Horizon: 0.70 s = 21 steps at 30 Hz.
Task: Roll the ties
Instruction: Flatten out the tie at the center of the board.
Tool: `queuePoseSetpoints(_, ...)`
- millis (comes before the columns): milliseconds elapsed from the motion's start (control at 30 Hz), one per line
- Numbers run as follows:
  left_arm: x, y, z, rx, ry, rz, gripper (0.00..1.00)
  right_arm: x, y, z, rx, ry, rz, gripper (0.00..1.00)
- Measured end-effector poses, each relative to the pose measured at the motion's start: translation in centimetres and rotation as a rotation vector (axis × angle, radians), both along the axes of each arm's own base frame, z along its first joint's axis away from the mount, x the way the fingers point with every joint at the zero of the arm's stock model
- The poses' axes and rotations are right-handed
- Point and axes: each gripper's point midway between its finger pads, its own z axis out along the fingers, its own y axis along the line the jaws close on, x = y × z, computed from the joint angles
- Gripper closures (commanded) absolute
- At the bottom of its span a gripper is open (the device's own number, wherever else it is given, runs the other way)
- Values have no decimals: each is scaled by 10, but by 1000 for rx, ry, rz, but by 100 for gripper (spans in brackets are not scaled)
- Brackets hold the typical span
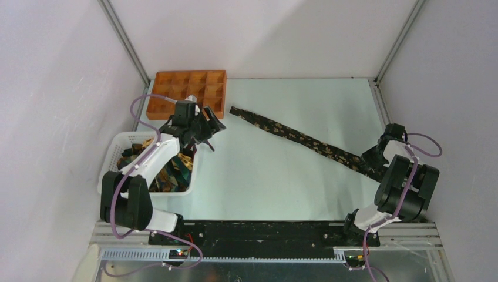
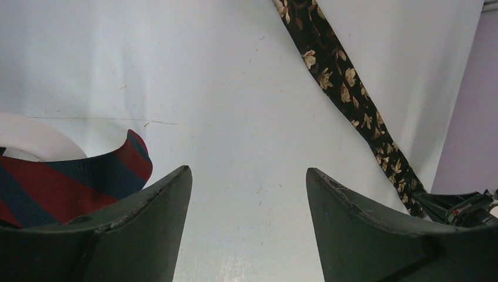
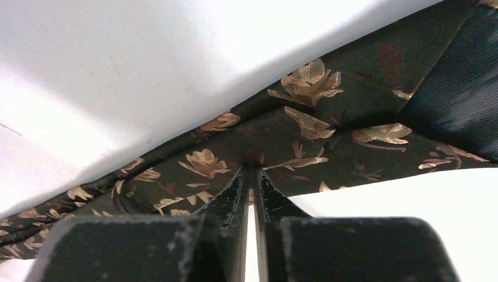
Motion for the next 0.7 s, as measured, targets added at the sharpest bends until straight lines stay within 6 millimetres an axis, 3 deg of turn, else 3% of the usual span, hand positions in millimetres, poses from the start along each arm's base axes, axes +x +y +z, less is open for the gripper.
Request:
queuePoseSetpoints(33,0,0,0,-2,0,1,23,1,0,0,1,-6,2,99)
queuePoseSetpoints(267,0,0,1,-5,0,4,23,5,-1,5,-10,-28,6,100)
queuePoseSetpoints(533,2,1,1,-8,-5,5,24,11,-7,34,-72,-117,-3,100)
queuePoseSetpoints(600,1,0,1,-12,-3,2,24,12,-8,40,-83,-133,-6,94)
queuePoseSetpoints(667,2,-1,1,-16,-4,-2,24,12,-9,41,-87,-138,-9,69)
queuePoseSetpoints(700,1,-1,0,-17,-3,-4,24,12,-9,41,-84,-137,-13,64)
